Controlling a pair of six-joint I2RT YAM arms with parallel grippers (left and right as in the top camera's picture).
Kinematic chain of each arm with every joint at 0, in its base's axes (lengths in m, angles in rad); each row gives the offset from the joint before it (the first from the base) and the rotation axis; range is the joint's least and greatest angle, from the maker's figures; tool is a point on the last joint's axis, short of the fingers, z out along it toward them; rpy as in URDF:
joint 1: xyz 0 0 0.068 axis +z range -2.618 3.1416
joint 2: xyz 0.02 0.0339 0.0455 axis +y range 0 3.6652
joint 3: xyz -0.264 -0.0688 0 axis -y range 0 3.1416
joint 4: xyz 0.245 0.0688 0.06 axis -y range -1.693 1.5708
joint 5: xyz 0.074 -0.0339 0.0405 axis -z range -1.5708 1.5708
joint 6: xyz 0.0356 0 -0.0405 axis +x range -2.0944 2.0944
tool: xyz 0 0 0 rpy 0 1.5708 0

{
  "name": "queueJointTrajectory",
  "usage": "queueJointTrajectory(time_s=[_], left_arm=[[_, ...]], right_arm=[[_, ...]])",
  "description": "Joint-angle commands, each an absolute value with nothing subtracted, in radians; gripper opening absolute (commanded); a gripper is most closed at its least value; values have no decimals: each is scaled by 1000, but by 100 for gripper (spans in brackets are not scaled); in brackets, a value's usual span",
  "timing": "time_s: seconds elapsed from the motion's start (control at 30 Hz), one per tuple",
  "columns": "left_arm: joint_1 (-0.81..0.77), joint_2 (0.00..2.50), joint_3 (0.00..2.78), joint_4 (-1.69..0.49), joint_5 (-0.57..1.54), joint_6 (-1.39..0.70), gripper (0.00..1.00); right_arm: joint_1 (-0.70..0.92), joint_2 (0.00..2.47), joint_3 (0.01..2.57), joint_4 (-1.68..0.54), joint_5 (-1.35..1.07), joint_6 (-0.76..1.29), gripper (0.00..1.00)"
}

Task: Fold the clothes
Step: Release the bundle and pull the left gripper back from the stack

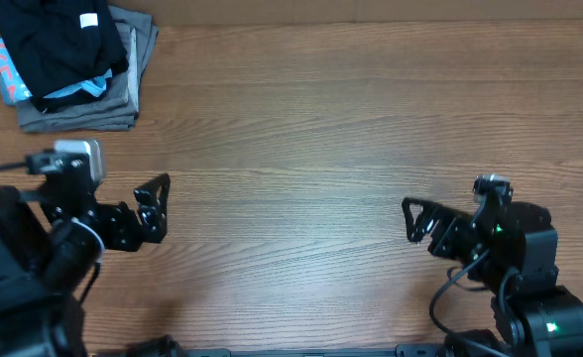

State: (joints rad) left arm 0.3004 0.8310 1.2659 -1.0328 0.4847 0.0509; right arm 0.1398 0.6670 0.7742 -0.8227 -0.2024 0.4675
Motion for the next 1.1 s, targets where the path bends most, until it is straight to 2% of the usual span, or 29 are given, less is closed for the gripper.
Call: queueJointTrajectory(time_s=[0.0, 0.6, 0.8, 1.07], left_arm=[[294, 809, 1145, -960, 467, 19, 100], [295, 1084, 1076, -881, 459, 22, 100], [305, 1097, 1100, -890, 430, 23, 100], [348, 1054, 1317, -1037, 355, 115, 100]], right_arm=[[142, 692, 770, -753, -131, 471, 100], [141, 886, 781, -517, -117, 470, 100], [141, 789, 802, -522, -74, 407, 100], [141, 580, 802, -578, 18, 358, 100]])
